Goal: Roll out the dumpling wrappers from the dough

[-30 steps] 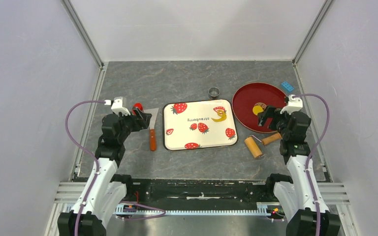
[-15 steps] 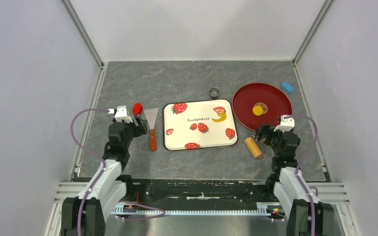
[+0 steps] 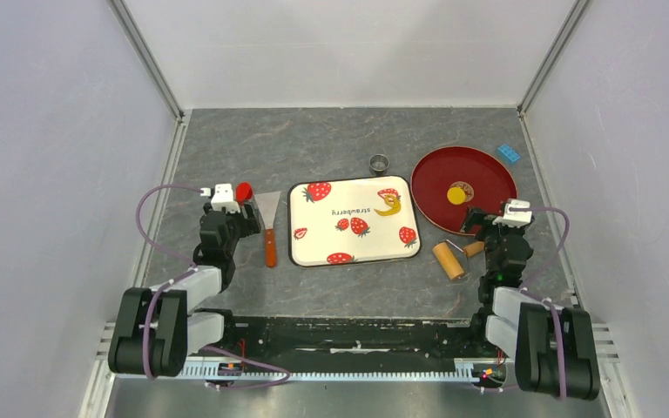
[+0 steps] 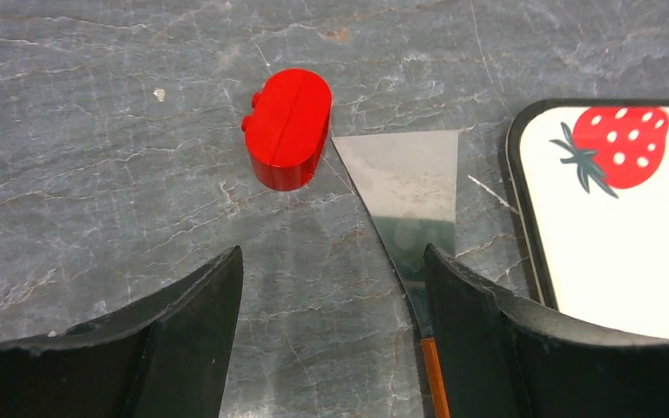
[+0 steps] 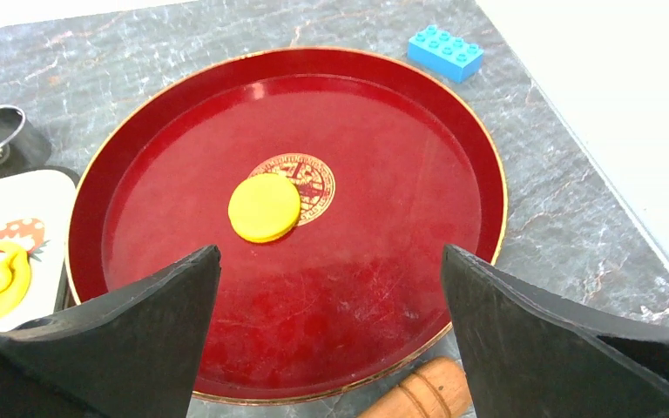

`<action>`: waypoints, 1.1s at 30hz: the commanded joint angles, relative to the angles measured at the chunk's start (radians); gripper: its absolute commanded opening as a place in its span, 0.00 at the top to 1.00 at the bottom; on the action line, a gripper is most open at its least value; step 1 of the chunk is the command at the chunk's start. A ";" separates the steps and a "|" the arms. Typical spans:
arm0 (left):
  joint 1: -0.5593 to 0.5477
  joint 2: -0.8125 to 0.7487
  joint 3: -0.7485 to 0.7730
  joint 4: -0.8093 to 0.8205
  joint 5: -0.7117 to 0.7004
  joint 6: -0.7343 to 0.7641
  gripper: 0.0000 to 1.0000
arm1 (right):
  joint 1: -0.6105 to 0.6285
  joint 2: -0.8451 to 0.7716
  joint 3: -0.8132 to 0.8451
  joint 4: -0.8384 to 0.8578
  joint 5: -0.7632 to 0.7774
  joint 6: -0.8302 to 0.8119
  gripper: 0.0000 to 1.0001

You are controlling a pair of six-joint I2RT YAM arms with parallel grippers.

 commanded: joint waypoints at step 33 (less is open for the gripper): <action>-0.008 0.328 0.072 0.391 -0.036 0.112 0.20 | 0.146 0.331 -0.101 0.460 -0.044 -0.241 0.02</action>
